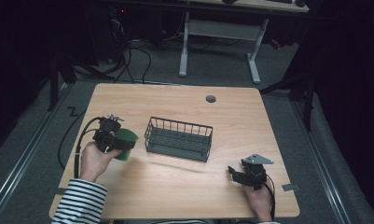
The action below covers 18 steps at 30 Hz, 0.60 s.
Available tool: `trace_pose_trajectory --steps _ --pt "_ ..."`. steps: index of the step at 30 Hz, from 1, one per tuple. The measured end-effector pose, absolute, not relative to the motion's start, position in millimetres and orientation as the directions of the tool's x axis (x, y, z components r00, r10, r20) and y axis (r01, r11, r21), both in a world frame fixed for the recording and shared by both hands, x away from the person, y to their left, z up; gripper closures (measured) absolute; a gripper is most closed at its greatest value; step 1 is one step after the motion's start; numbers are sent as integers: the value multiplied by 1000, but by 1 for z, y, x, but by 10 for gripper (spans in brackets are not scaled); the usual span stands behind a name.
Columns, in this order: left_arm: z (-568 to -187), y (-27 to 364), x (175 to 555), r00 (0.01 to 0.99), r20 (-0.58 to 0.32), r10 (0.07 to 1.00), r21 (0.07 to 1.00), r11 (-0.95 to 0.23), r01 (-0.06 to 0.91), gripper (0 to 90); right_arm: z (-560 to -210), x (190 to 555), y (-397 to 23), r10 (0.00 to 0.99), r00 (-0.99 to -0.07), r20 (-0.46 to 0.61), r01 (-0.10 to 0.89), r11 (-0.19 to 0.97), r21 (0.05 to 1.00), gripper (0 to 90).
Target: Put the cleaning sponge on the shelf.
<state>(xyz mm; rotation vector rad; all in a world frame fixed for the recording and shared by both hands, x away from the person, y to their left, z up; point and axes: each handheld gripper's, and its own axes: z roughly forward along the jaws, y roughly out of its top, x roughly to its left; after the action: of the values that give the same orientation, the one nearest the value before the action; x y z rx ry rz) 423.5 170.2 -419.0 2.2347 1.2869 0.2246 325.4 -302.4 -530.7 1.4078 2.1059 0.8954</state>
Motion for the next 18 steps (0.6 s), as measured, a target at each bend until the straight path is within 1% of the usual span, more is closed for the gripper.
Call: trace_pose_trajectory --steps 10,18 --pt "-394 155 425 561 -119 819 537 -422 730 273 -531 326 -302 926 -378 -13 633 268 726 335" --pt "-374 126 431 613 -82 786 527 -488 696 274 -531 326 -303 927 -376 -3 635 260 727 334"
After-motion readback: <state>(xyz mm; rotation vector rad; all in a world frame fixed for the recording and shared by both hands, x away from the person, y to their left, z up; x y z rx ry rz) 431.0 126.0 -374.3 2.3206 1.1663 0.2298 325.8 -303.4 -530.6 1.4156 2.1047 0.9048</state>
